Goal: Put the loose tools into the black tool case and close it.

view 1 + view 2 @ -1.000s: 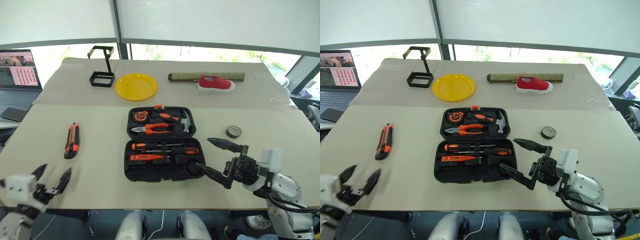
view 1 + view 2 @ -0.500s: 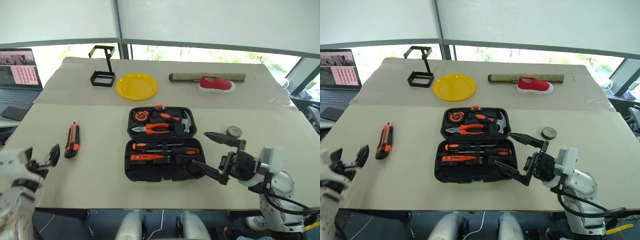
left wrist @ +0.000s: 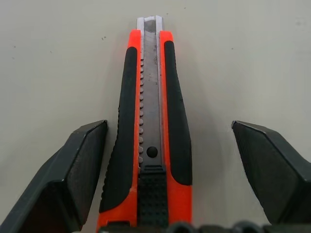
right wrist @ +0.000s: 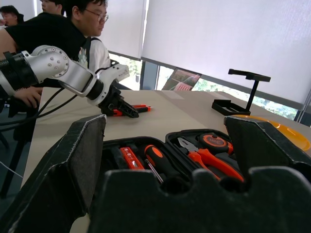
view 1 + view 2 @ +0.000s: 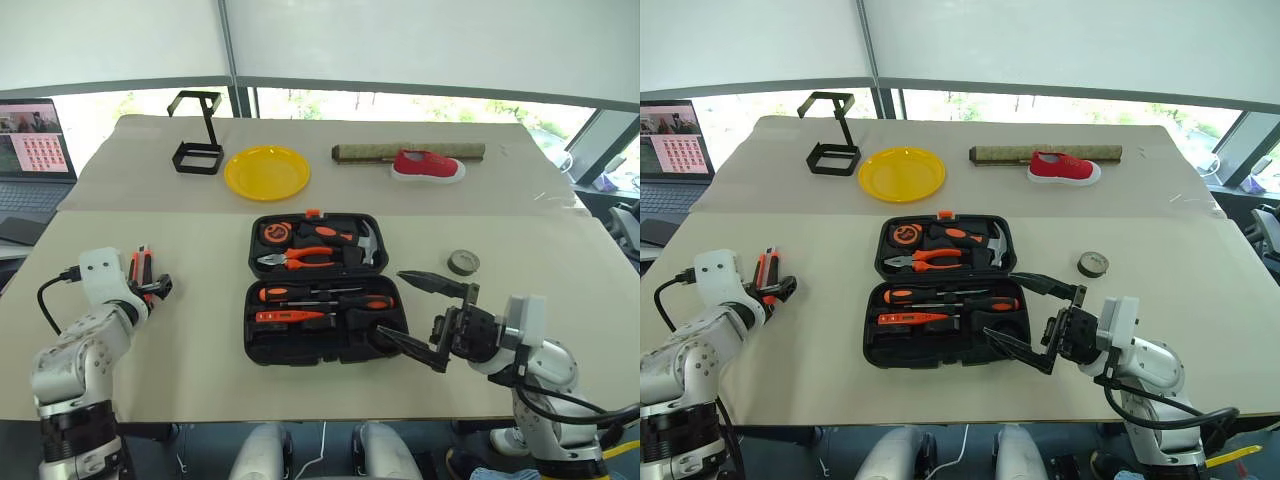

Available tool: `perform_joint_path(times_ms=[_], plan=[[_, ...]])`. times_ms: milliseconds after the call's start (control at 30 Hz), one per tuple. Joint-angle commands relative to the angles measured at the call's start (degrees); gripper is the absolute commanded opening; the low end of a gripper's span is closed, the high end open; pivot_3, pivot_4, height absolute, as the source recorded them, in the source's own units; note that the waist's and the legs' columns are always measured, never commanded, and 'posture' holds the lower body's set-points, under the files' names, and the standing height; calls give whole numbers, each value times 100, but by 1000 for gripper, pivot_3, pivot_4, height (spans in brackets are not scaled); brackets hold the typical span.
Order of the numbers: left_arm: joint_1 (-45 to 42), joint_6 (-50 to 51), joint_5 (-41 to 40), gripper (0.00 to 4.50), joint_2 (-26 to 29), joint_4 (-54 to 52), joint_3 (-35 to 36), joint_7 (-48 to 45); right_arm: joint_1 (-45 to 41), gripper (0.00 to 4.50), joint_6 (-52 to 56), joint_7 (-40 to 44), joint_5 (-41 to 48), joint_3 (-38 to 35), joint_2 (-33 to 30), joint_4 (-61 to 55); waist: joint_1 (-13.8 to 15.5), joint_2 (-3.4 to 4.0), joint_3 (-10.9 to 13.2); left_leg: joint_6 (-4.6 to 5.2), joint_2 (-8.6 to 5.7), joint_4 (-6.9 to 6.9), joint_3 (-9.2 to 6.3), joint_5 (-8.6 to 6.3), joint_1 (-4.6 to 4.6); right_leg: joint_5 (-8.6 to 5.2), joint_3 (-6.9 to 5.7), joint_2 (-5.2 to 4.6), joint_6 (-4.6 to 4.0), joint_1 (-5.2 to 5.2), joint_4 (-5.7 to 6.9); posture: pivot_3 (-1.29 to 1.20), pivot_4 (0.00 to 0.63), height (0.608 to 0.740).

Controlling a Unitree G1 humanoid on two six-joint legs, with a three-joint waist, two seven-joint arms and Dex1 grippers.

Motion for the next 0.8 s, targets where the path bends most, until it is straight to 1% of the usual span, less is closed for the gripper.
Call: perform_joint_path(times_ms=[33,67,100,133,233,367,400,433,467,533,600,633,700,800], plan=[[-11,-67,87,2585,-78,152,-93,-129,58,4500,-223,-2,-27,-9,39,-55,20,0,0,-1,-1,-3,0,0,2,0,-1,-6,-1,0,0,0,150,740],[-11,-112,104,2205,-93,174,-98,-167,77,4500,-244,-2,-39,2,47,-52,24,1,0,-6,-1,-7,0,-2,4,-1,-2,-20,-2,-1,0,0,150,740],[-23,-249,94,2079,-120,207,-51,-219,95,4500,-254,-2,-44,6,47,-58,38,1,0,-25,-2,-10,0,-13,5,-1,-1,-33,-2,-1,0,0,150,740],[-35,-510,11,1826,-146,224,36,-401,118,4500,-262,-6,-45,2,42,-67,48,2,-1,-32,-5,-12,0,-17,5,-1,-4,-46,-2,-1,-1,0,150,740],[-5,-1171,-139,1783,15,255,87,-1179,145,4500,-245,-47,-40,-9,9,-118,57,1,0,-34,-7,-12,-1,-17,-1,0,-10,-56,-2,-3,-4,0,150,740],[-157,-2500,-392,1783,769,378,-206,-3554,285,4500,-182,-38,11,-84,-121,-252,39,-9,4,-36,-6,-12,0,-14,-21,0,-11,-54,-7,-25,-5,0,150,740],[-171,-2883,-438,1783,985,302,-396,-4294,349,4500,-157,-19,41,-127,-189,-293,40,-9,4,-36,-6,-13,1,-12,-27,-1,-10,-54,-10,-35,-4,0,150,740],[-105,-3255,-508,1783,1293,132,-725,-5312,450,4500,-163,52,39,-221,-328,-319,44,-9,4,-31,-6,-13,2,-7,-46,-1,-10,-54,-12,-57,-2,0,150,740],[-58,-3520,-556,1783,1500,36,-958,-6008,517,4500,-171,100,43,-288,-434,-329,46,-8,3,-26,-7,-13,2,-2,-63,-1,-11,-55,-12,-74,-2,0,150,740],[-29,-3862,-371,1783,1903,-23,-1465,-6836,607,4500,-165,155,67,-435,-618,-306,47,-3,3,-9,-9,-15,9,8,-79,-1,-10,-58,-12,-88,-7,0,150,740],[-202,-4161,-104,1783,2272,-283,-2277,-7695,711,4500,-55,138,148,-711,-867,-279,38,14,1,6,-11,-23,24,-1,-69,-1,-12,-58,-11,-83,-16,0,150,740],[-315,-4165,43,1783,2385,-483,-2686,-7952,766,4500,-8,116,175,-813,-950,-315,33,16,2,10,-12,-26,31,-2,-69,0,-9,-61,-9,-82,-22,0,150,740],[-478,-4132,337,1783,2484,-695,-3212,-8122,862,4500,47,50,207,-900,-1016,-432,25,15,3,12,-11,-28,39,-2,-70,0,-8,-37,-7,-85,-23,0,150,740],[-757,-4022,929,1783,2328,-723,-3758,-7795,1026,4500,149,-144,234,-954,-1012,-704,27,14,4,12,-3,-27,40,-1,-72,-3,0,0,-6,-86,-20,0,150,740]])
